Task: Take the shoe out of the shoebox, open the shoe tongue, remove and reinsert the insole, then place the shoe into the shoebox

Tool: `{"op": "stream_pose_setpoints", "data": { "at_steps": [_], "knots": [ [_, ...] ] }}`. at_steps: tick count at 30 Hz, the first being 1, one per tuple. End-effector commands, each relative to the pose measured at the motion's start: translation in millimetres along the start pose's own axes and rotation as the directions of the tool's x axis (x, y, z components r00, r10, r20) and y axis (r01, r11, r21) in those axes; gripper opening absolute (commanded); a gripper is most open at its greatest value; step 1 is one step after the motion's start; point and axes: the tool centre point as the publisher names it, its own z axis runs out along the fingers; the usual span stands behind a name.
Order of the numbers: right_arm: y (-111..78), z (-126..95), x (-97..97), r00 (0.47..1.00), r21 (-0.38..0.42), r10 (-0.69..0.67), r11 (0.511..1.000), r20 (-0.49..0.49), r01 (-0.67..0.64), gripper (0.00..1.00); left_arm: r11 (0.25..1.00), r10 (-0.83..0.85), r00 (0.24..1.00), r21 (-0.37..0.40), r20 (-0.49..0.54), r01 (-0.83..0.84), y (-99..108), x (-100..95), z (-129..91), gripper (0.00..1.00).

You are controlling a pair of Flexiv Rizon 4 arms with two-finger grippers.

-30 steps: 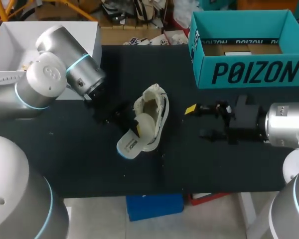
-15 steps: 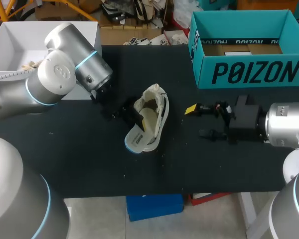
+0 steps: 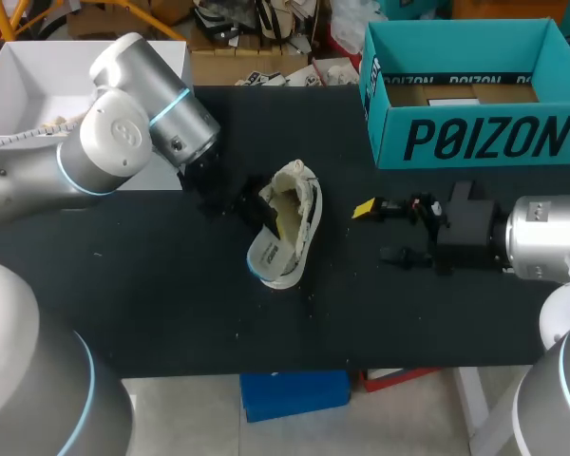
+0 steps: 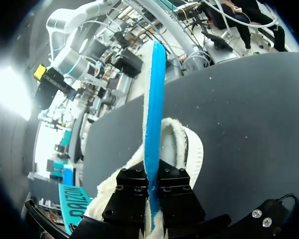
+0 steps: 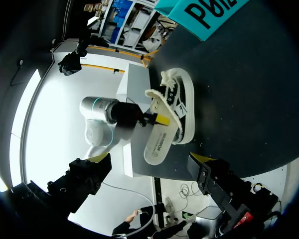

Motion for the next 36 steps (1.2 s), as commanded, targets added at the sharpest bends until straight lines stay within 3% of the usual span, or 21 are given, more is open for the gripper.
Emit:
{"op": "stream_pose_setpoints", "data": {
  "at_steps": [1, 5, 6, 9, 11, 26, 28, 29, 30, 31, 33, 36],
  "knots": [
    [-0.1, 0.2, 0.5, 1.000, 0.000, 0.000, 1.000, 0.001, 0.000, 1.00, 1.000, -0.002, 1.000, -0.008, 0.006, 0.002, 4.5, -0.5, 2.6, 0.00],
    [-0.1, 0.2, 0.5, 1.000, 0.000, 0.000, 1.000, 0.001, 0.000, 1.00, 1.000, -0.001, 0.999, -0.012, 0.033, 0.001, 7.7, -1.0, 3.5, 0.00],
    [-0.1, 0.2, 0.5, 1.000, 0.000, 0.000, 1.000, 0.001, 0.000, 1.00, 1.000, -0.002, 0.999, -0.010, 0.038, 0.002, 8.0, -1.3, 3.9, 0.27],
    [-0.1, 0.2, 0.5, 1.000, 0.000, 0.000, 1.000, 0.001, 0.000, 1.00, 1.000, -0.002, 0.999, -0.006, 0.049, 0.002, 8.2, -1.7, 4.6, 0.90],
    [-0.1, 0.2, 0.5, 1.000, 0.000, 0.000, 1.000, 0.001, 0.000, 1.00, 1.000, 0.003, 0.999, -0.006, 0.053, -0.002, 4.4, -3.7, 3.3, 1.00],
    [-0.1, 0.2, 0.5, 1.000, 0.000, 0.000, 1.000, 0.001, 0.000, 1.00, 0.998, 0.051, 0.998, 0.019, 0.038, -0.052, -37.1, -1.2, -5.0, 0.92],
    [-0.1, 0.2, 0.5, 1.000, 0.000, 0.000, 1.000, 0.001, 0.000, 1.00, 0.998, 0.057, 0.998, 0.022, 0.036, -0.057, -40.3, -1.4, -4.4, 0.86],
    [-0.1, 0.2, 0.5, 1.000, 0.000, 0.000, 1.000, 0.001, 0.000, 1.00, 0.998, 0.059, 0.998, 0.029, 0.034, -0.060, -41.9, -1.6, -4.0, 0.75],
    [-0.1, 0.2, 0.5, 1.000, 0.000, 0.000, 1.000, 0.001, 0.000, 1.00, 0.997, 0.060, 0.998, 0.035, 0.030, -0.061, -44.0, -1.8, -3.4, 0.47],
    [-0.1, 0.2, 0.5, 1.000, 0.000, 0.000, 1.000, 0.001, 0.000, 1.00, 0.997, 0.063, 0.998, 0.039, 0.020, -0.064, -45.3, -2.0, -3.0, 0.39],
    [-0.1, 0.2, 0.5, 1.000, 0.000, 0.000, 1.000, 0.001, 0.000, 1.00, 0.996, 0.066, 0.998, 0.057, -0.004, -0.065, -48.9, -1.6, -1.5, 0.36],
    [-0.1, 0.2, 0.5, 1.000, 0.000, 0.000, 1.000, 0.001, 0.000, 1.00, 0.995, 0.065, 0.998, 0.081, -0.022, -0.063, -52.4, -0.6, 0.0, 0.22]
  ]
}}
